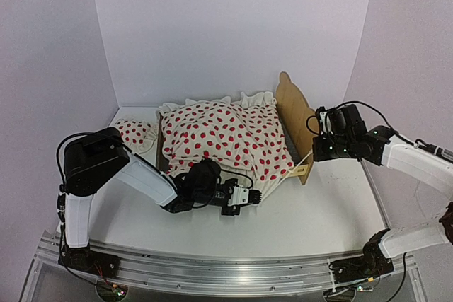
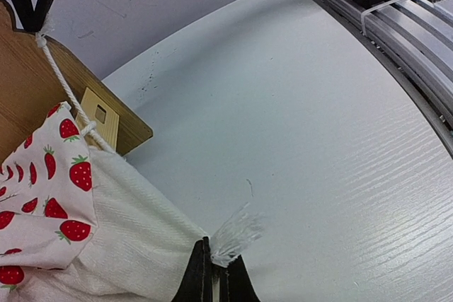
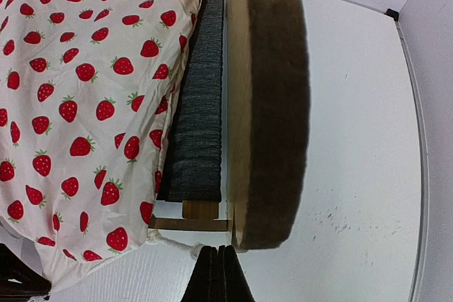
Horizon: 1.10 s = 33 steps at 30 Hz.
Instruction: Set up the pet bed
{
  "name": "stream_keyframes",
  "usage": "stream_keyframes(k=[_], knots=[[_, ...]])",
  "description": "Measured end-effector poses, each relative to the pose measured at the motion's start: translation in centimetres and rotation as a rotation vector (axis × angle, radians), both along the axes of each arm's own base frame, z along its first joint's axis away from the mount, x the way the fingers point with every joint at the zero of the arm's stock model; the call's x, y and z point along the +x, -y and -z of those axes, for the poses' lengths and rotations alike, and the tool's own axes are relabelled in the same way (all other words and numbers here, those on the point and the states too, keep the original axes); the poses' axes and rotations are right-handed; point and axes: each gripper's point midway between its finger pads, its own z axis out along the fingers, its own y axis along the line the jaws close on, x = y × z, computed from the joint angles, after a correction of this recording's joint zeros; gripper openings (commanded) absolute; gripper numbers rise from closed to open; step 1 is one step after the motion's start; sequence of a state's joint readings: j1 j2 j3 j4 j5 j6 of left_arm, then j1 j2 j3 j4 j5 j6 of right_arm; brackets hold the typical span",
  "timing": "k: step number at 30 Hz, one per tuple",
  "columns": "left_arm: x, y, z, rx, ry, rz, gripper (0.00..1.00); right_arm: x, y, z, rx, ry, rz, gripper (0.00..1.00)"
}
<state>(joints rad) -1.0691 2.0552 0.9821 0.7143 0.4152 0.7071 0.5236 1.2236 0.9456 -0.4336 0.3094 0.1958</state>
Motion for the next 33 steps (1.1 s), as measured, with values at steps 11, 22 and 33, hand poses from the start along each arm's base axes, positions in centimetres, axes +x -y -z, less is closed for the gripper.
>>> stream_keyframes(k=[11,22,33], knots=[[-1.3,0.3,0.2,0.007,-0.016,0.046,0.47,-6.5,0.4,6.9,0.205,-0.246,0.077,0.14],[-2.1,-0.6,-0.8,0.064,-0.076,0.038,0.64,-13.3,3.1,12.7,0.223,-0.556,0.308,0.57],[2.1,-5.5,-10.2,0.033,-0.091,-0.235,0.68,-6.7,-3.9,6.0,0.393,-0.375,0.142,0.48]])
